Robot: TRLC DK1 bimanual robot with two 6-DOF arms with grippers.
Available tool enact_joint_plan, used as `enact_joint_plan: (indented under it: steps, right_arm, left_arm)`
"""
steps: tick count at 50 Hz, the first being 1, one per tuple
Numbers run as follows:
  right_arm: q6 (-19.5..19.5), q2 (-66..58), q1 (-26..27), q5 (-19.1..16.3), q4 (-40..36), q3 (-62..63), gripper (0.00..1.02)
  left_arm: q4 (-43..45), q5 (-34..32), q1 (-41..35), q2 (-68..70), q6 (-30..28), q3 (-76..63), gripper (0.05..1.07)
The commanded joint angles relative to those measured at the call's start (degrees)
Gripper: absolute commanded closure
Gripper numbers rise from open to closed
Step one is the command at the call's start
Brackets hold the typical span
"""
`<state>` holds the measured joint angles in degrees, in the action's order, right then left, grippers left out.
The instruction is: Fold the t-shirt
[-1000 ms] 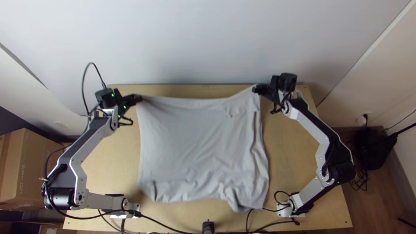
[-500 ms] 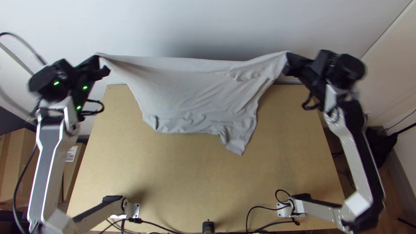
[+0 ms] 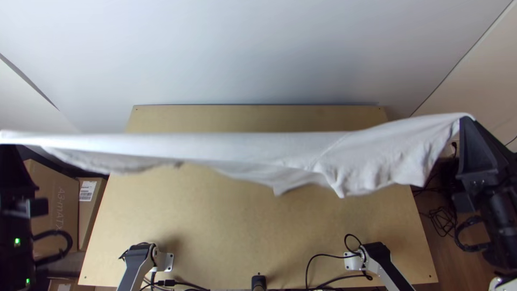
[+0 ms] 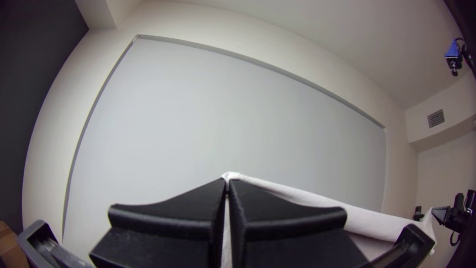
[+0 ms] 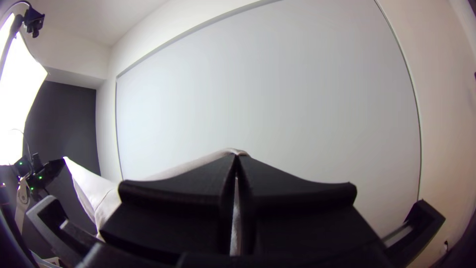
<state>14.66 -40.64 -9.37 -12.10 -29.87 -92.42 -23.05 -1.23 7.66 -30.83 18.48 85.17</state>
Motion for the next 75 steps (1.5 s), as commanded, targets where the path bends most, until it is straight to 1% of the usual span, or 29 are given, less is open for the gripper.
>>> enact_joint_plan:
  steps: [1,8,11,15,24,30,37,44,46,48,52,56,61,67,75]
  right_arm:
    - [-0.42,0.92,-0.13,0.58,-1.16,-1.62,1.0]
    - [-0.07,-1.11,-0.13,0.58,-1.51,-6.28,1.0]
    - [-0.07,-2.51,-0.48,-0.38,-1.42,-8.56,1.0]
    - [0.2,-4.8,-1.18,-0.38,-0.98,-11.11,1.0]
    - [0.02,-11.12,-1.01,-0.38,4.56,-13.31,1.0]
    - [-0.33,-17.01,-0.21,0.06,7.81,-15.07,1.0]
    - [0.55,-25.71,0.58,0.94,8.6,-18.14,1.0]
    - [2.04,-35.82,1.46,1.38,8.69,-25.62,1.0]
    - [3.19,-38.63,2.25,1.38,8.16,-28.43,1.0]
    - [3.36,-41.18,2.95,1.64,8.07,-30.89,1.0]
    - [4.24,-44.17,2.86,2.17,7.72,-36.16,1.0]
    - [4.51,-44.35,2.69,2.25,7.81,-39.85,1.0]
    - [4.51,-40.74,2.07,2.25,7.63,-40.29,1.0]
    - [4.51,-34.86,0.14,2.17,3.76,-40.12,1.0]
    - [4.51,-25.98,-0.65,1.99,-1.77,-39.68,1.0]
  left_arm:
    - [-1.82,0.88,0.69,1.3,1.03,-0.88,1.05]
    - [-1.56,1.06,0.6,1.12,1.3,-1.85,1.05]
    - [-1.3,1.15,0.78,0.51,1.82,-0.53,1.05]
    - [-1.3,1.15,0.86,-1.08,2.44,2.11,1.05]
    - [3.45,1.15,1.04,-4.85,2.09,2.99,1.05]
    - [8.46,0.8,0.86,-10.57,0.59,4.31,1.05]
    - [13.03,0.53,0.34,-19.27,0.5,7.47,1.05]
    - [13.2,0.53,-1.07,-28.41,0.86,12.31,1.05]
    - [13.2,0.53,-1.42,-30.52,1.3,13.45,1.05]
    - [12.94,0.53,-1.42,-32.45,1.56,14.59,1.05]
    - [12.15,0.53,-1.42,-34.65,2.26,17.75,1.05]
    - [9.07,0.53,-1.42,-35.62,2.44,23.12,1.05]
    - [5.82,0.53,-1.51,-34.65,2.61,27.77,1.05]
    - [3.62,0.53,-1.68,-30.52,2.53,29.53,1.05]
    - [1.69,0.53,-1.77,-23.14,1.38,29.44,1.05]
